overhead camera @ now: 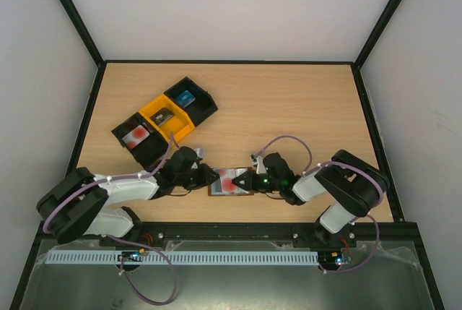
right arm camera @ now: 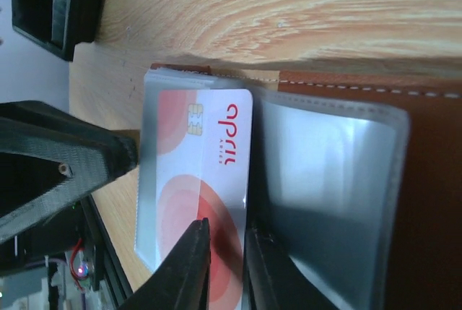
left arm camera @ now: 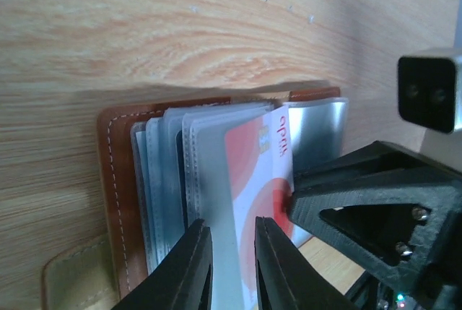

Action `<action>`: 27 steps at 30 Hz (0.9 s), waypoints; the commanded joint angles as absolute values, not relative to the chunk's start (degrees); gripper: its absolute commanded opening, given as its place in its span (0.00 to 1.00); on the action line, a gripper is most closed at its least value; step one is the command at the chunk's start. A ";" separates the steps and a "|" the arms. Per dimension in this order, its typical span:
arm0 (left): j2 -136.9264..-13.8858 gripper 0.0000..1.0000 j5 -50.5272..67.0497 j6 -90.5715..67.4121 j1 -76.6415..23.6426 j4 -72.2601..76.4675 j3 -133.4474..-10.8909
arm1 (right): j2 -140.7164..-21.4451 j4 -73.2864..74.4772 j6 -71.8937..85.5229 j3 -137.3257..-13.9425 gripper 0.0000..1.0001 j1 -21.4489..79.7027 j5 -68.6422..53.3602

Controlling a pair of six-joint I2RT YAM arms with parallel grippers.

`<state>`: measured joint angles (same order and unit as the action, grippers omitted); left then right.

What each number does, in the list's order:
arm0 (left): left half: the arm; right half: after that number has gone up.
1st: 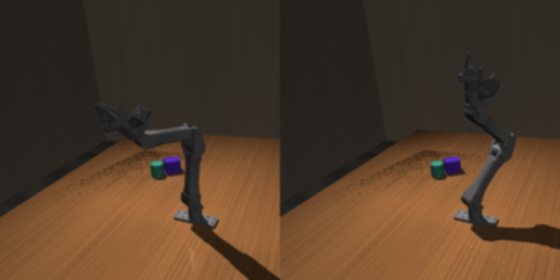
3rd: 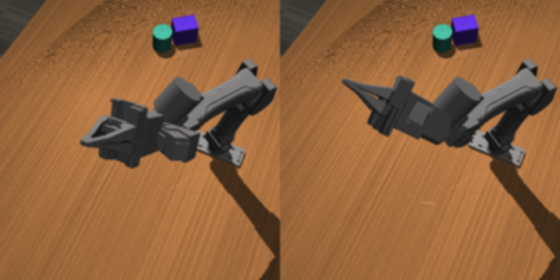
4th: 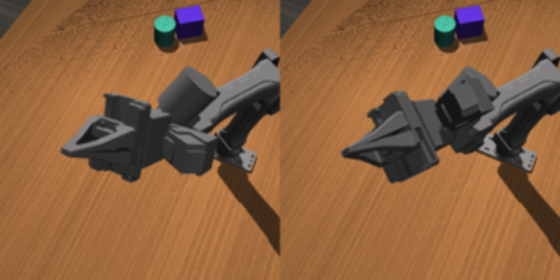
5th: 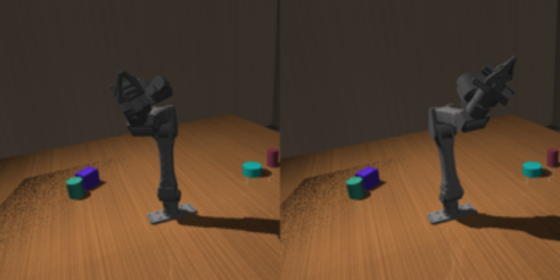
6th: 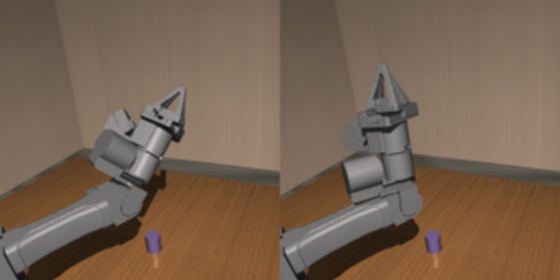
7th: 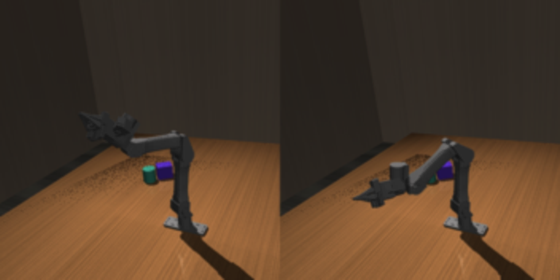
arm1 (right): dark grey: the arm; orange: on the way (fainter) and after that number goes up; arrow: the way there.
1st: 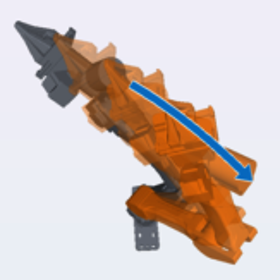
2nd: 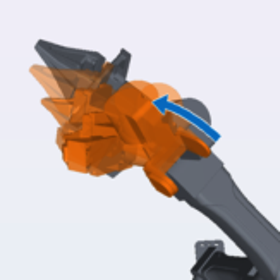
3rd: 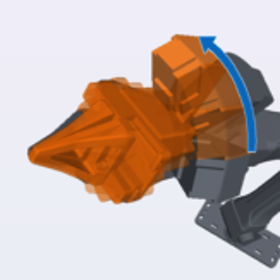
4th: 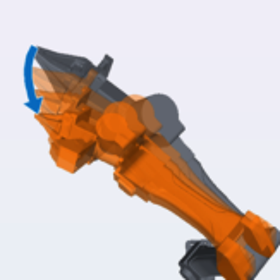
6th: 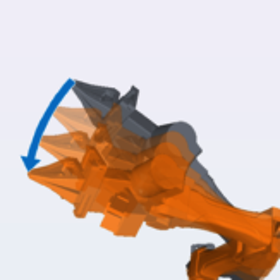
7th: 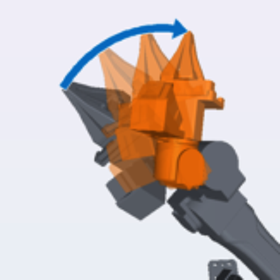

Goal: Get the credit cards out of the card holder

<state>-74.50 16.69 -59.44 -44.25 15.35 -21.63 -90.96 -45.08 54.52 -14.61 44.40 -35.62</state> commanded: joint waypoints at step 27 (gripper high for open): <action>-79.60 0.17 14.14 -59.82 -45.31 16.67 -20.36 | -72.99 -25.56 49.52 -11.72 0.02 39.88 -31.66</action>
<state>-81.06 15.42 -60.18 -45.10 21.10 -21.47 -77.49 -33.63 51.57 -11.86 40.10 -34.61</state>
